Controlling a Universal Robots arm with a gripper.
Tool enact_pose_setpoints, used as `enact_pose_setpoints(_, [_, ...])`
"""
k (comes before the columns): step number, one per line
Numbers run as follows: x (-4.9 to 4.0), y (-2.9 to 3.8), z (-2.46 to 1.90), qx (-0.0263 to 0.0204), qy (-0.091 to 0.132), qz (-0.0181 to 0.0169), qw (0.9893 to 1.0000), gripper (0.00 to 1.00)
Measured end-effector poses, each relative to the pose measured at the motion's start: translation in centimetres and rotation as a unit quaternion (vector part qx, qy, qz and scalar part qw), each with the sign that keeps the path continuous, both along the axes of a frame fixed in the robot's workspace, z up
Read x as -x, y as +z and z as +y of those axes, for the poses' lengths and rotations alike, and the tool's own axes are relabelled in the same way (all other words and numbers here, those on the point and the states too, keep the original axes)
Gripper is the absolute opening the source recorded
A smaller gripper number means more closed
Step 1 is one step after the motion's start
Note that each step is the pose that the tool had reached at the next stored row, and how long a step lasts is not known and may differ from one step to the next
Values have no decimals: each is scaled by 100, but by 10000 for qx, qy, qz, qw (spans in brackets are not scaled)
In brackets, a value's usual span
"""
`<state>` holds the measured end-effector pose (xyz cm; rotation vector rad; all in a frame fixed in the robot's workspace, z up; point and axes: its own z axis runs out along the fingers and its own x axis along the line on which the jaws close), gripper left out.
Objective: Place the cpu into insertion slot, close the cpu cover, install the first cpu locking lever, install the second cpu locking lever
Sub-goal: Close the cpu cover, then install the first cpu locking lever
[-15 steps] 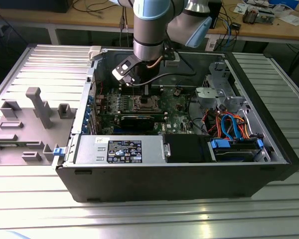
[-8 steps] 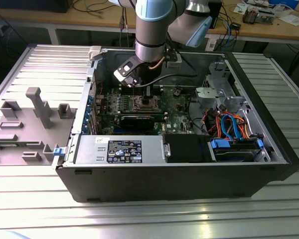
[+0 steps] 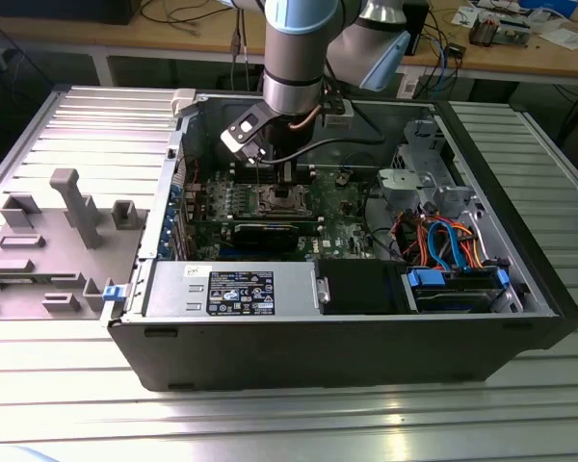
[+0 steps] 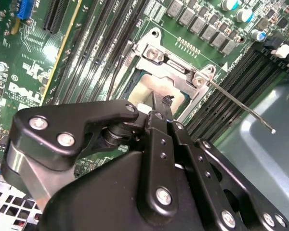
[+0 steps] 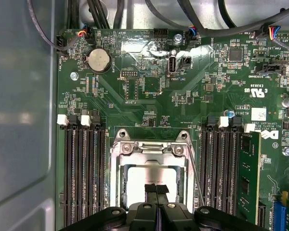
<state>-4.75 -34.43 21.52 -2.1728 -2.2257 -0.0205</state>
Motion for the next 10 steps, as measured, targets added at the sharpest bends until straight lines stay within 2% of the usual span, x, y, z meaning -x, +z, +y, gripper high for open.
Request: enact_pose_setpoints(10, [0, 1, 0, 1, 0, 4, 10000, 11])
